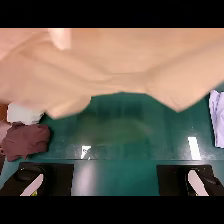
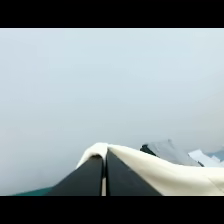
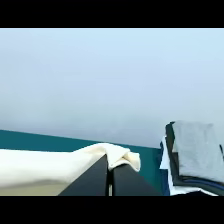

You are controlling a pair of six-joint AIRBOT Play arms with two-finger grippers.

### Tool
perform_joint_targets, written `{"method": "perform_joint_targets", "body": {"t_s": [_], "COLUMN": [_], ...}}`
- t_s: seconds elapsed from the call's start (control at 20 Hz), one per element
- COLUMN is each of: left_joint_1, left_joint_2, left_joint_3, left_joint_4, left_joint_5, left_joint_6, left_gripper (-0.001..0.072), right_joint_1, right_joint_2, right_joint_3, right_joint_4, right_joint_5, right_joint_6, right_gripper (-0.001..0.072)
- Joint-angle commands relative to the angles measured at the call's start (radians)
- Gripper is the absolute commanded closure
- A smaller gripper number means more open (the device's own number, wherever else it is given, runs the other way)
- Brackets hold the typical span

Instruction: Fold the shirts.

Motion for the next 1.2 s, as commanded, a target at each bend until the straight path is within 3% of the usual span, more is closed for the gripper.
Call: {"method": "perform_joint_targets", "body": {"t_s": [0.0, 0.2, 0.45, 0.7, 0.95, 1.05, 1.15], "left_joint_1": [0.001, 0.001, 0.001, 0.001, 0.034, 0.055, 0.071], "left_joint_2": [-0.011, -0.092, -0.327, -0.629, -0.83, -0.837, -0.834], "left_joint_3": [0.027, -0.132, -0.304, -0.435, -0.432, -0.432, -0.432], "left_joint_4": [0.045, 0.081, 0.104, 0.113, 0.106, 0.097, 0.097], "left_joint_5": [0.005, -0.077, -0.182, -0.082, 0.163, 0.167, 0.084], "left_joint_6": [0.012, 0.01, 0.013, 0.023, 0.01, 0.01, 0.023], "left_gripper": [0.0687, 0.0686, 0.0685, 0.0685, 0.0686, 0.0686, 0.0686], "right_joint_1": [0.002, 0.002, 0.054, 0.147, 0.157, 0.158, 0.158], "right_joint_2": [-0.045, -0.208, -0.413, -0.688, -0.944, -0.993, -0.996], "right_joint_3": [0.159, 0.189, -0.047, -0.22, -0.086, 0.0, 0.028], "right_joint_4": [-0.086, -0.076, -0.089, -0.087, -0.022, -0.024, -0.029], "right_joint_5": [0.129, 0.29, 0.343, 0.232, 0.125, 0.13, 0.147], "right_joint_6": [0.043, 0.088, 0.092, 0.092, 0.108, 0.107, 0.106], "right_gripper": [0.0698, 0.0699, 0.0698, 0.0698, 0.0698, 0.0698, 0.0698]}}
